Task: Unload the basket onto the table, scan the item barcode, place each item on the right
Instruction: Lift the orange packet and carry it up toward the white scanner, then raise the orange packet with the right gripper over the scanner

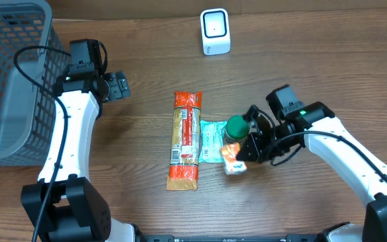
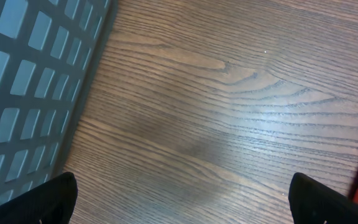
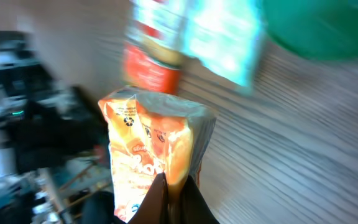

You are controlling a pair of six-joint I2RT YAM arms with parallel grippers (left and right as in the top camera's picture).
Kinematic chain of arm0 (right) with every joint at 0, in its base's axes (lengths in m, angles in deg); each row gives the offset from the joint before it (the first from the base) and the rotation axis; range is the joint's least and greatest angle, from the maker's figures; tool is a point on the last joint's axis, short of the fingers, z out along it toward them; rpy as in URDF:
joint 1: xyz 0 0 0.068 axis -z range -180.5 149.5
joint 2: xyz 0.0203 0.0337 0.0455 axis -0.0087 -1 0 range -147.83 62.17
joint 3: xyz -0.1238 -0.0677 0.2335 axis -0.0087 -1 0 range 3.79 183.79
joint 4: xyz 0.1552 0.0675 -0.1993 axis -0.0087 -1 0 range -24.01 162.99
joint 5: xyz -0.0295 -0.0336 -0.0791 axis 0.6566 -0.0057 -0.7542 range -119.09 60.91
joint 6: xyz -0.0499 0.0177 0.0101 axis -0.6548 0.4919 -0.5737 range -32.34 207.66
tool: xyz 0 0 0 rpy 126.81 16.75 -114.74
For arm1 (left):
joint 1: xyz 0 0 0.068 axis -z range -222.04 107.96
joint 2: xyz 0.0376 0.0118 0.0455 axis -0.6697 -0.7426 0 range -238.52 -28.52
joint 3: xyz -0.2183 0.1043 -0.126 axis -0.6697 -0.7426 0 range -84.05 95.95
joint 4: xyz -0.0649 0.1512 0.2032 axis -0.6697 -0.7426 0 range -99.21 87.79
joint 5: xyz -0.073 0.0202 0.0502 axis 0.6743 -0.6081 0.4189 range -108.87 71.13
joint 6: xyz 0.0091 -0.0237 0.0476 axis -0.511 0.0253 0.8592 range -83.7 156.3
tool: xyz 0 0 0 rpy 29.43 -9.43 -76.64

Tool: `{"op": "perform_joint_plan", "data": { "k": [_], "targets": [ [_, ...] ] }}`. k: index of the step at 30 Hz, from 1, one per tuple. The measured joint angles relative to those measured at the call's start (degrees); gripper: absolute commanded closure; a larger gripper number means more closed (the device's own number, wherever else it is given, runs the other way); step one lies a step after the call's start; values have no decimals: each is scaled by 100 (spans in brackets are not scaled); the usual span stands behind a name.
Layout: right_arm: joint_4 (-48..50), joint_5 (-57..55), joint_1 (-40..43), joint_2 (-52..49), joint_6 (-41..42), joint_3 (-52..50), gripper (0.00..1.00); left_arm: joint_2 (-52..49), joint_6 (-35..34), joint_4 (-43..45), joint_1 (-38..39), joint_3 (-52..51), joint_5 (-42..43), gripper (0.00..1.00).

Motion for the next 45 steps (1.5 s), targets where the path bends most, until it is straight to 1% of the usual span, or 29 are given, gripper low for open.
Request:
{"op": "perform_joint_plan", "data": {
  "k": [5,8,13,16,22,25,37,45],
  "targets": [
    [1008,1309,0,7,72,52,96,0,0,0,0,0,0,0],
    [1884,1954,-4,7,459,63,96,0,0,-2,0,0,0,0],
    [2966,2583,-4,7,1176,70,96,0,0,0,0,0,0,0],
    [3375,2765,-7,7,1543,70,96,0,0,0,0,0,0,0],
    [3574,2894,-7,7,1882,70,96,0,0,0,0,0,0,0],
    [3823,2927,-7,7,2197,70,96,0,0,0,0,0,0,0],
    [5807,3327,-4,7,4120,79,96,0,0,0,0,0,0,0],
    [7364,3748,-4,22,5976,90,96,0,0,-2,0,0,0,1]
  ]
}}
